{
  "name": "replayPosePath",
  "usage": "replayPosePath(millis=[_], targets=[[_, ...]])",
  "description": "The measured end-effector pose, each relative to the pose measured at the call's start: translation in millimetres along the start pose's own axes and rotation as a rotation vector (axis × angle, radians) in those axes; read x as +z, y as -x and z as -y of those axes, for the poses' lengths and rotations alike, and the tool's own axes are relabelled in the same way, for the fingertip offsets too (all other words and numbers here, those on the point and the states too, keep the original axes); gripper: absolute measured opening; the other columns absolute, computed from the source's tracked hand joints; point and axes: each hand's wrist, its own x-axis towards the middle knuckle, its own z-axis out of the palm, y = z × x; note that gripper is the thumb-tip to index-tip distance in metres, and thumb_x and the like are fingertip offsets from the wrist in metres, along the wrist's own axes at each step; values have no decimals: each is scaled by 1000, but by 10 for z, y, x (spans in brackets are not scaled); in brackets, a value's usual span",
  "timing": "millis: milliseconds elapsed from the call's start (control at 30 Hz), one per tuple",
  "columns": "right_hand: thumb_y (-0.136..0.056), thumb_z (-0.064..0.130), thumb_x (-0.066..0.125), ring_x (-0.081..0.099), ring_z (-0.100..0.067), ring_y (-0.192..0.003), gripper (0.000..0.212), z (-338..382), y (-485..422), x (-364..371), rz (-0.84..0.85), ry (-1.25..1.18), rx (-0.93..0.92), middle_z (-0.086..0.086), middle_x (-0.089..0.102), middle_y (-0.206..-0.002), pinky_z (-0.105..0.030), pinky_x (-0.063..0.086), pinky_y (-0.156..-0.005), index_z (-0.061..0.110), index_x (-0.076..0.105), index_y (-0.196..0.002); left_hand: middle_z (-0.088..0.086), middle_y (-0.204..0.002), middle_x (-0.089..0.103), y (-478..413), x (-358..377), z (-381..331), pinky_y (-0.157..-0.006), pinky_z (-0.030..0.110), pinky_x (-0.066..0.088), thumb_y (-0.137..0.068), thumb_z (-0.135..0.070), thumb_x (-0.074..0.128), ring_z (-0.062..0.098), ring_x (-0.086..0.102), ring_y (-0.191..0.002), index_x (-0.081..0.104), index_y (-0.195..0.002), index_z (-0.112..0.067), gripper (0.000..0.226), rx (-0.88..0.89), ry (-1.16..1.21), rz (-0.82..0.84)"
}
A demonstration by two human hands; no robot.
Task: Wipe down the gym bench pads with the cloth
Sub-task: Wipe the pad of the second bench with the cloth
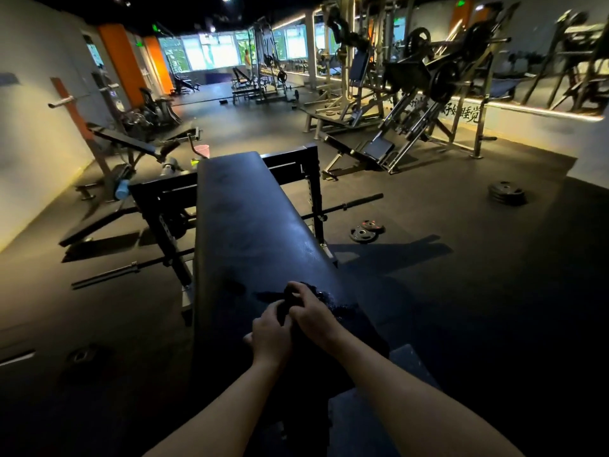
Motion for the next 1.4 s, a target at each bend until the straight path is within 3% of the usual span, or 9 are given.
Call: replayPosePath(millis=[133, 267, 400, 567, 933, 1033, 1133, 1267, 1400], targets=[[-90, 15, 52, 29, -13, -142, 63, -244, -34, -23, 160, 614, -193, 6, 37, -152, -51, -3, -121, 34, 32, -146, 2, -130, 54, -56, -56, 93, -99, 38, 29, -102, -33, 46, 24, 43, -122, 62, -122, -28, 27, -62, -116, -43], [-94, 28, 57, 29, -24, -140, 64, -308, -144, 145, 140, 778, -360, -4, 31, -154, -38, 22, -118, 24, 29, -151, 4, -140, 50, -72, -6, 155, -109, 39, 28, -100, -23, 46, 27, 38, -127, 59, -127, -26, 30, -87, -56, -84], [-92, 29, 58, 39, -32, -123, 63, -276, -270, 176, 104, 976, -464, -10, 38, -140, -42, 34, -104, 27, 28, -148, 5, -139, 53, -126, 36, 117, -108, 43, 29, -98, -22, 47, 30, 42, -129, 56, -129, -28, 33, -134, -101, -160], [-96, 34, 54, 38, -31, -120, 44, -388, -389, -456, 134, 996, -494, -9, 39, -136, -42, 37, -102, 35, 48, -139, -5, -153, 39, -7, 367, -75, -111, 40, 17, -99, -41, 48, 23, 28, -138, 45, -145, -33, 46, -197, -309, -263], [-100, 13, 42, 43, -30, -117, 45, -734, -497, -1352, 43, 702, -412, -9, 45, -131, -36, 46, -96, 27, 51, -141, -3, -161, 31, 317, 935, -353, -116, 45, 13, -102, -37, 36, 22, 23, -145, 45, -149, -27, 48, -327, -367, -410], [-93, 18, 54, 52, -29, -112, 44, -584, -276, -983, 244, 549, -604, -10, 52, -125, -34, 48, -94, 23, 56, -137, 1, -164, 25, 354, 939, -294, -117, 46, 16, -104, -35, 38, 25, 22, -147, 40, -149, -31, 46, -385, -264, -386], [-87, 41, 51, 54, -26, -95, 52, -582, -142, -760, 449, 669, -760, -6, 55, -114, -35, 47, -82, 32, 50, -139, 9, -161, 31, 434, 894, -223, -118, 48, 24, -94, -46, 39, 33, 28, -146, 45, -134, -46, 40, -306, -280, -373], [-89, 31, 60, 45, -29, -107, 56, -707, -378, -959, 349, 893, -831, -6, 48, -124, -40, 41, -90, 32, 43, -143, 11, -150, 49, 389, 942, -258, -110, 54, 27, -92, -32, 33, 35, 42, -135, 61, -135, -12, 55, -265, -341, -435], [-92, 23, 60, 42, -30, -114, 49, -706, -705, -1056, 306, 899, -787, -7, 47, -126, -42, 39, -98, 31, 51, -140, 8, -146, 54, 376, 949, -254, -107, 56, 30, -90, -46, 21, 33, 46, -132, 63, -134, -14, 69, -263, -386, -401]])
